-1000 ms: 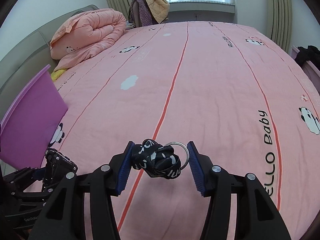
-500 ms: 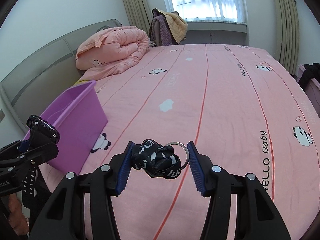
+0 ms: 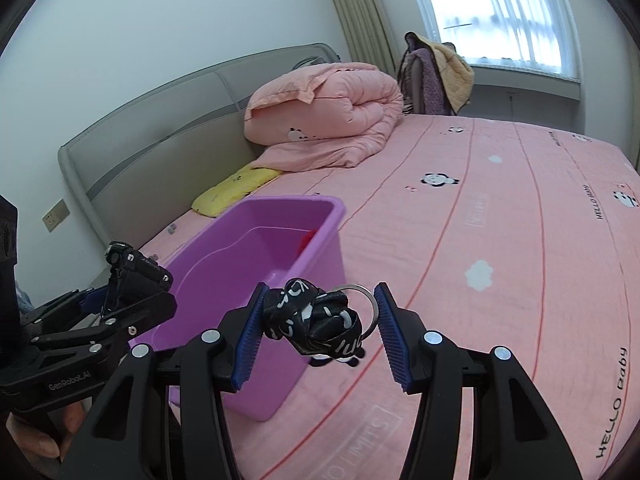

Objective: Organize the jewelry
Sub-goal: 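Lift the watch and scrunchie and carry both over the purple tub, then open the left tool to drop the watch while the right tool releases the scrunchie into the tub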

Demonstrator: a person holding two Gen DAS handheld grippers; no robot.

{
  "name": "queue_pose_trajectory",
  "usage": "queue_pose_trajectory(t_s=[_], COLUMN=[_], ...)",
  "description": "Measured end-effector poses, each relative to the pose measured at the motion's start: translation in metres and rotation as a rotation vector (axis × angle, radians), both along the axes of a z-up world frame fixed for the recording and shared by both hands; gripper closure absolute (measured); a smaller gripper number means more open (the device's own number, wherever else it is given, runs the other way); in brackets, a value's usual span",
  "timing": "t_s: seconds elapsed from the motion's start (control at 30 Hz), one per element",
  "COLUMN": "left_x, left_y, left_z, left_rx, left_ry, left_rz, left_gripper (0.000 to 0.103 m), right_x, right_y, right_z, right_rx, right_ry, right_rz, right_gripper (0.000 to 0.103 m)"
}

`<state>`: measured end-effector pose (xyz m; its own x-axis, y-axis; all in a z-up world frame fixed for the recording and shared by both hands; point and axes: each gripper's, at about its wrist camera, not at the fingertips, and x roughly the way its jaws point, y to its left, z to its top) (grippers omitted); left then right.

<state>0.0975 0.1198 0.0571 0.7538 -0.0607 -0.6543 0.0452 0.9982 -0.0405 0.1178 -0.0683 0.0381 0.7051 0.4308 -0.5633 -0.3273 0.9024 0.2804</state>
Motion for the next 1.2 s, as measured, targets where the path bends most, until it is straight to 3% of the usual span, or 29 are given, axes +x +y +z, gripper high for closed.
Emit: queue_pose_trajectory(t_s=[0.23, 0.4, 0.9, 0.97, 1.03, 1.2], left_x=[0.017, 0.026, 0.057, 0.056, 0.053, 0.05], left_y=[0.06, 0.086, 0.107, 0.107, 0.107, 0.106], left_z=[-0.022, -0.039, -0.066, -0.065, -0.061, -0.051], left_rx=[-0.017, -0.034, -0.039, -0.025, -0.005, 0.012], left_ry=[0.042, 0.09, 0.163, 0.153, 0.126, 0.107], left_rz=[0.127, 0.178, 0.25, 0.267, 0.286, 0.299], left_gripper=[0.038, 0.038, 0.037, 0.032, 0.009, 0.008], right_x=[0.033, 0.055, 0.103, 0.106, 0.107, 0.106], right_y=[0.074, 0.117, 0.154, 0.153, 0.15, 0.141], right_z=[-0.007, -0.019, -0.05, -0.05, -0.047, -0.044], right_rx=[-0.028, -0.105, -0.227, -0.229, -0.232, -0.222], right_ry=[0.027, 0.059, 0.142, 0.151, 0.138, 0.126], right_rz=[0.112, 0.194, 0.179, 0.167, 0.146, 0.124], right_gripper=[0.051, 0.051, 0.048, 0.042, 0.035, 0.033])
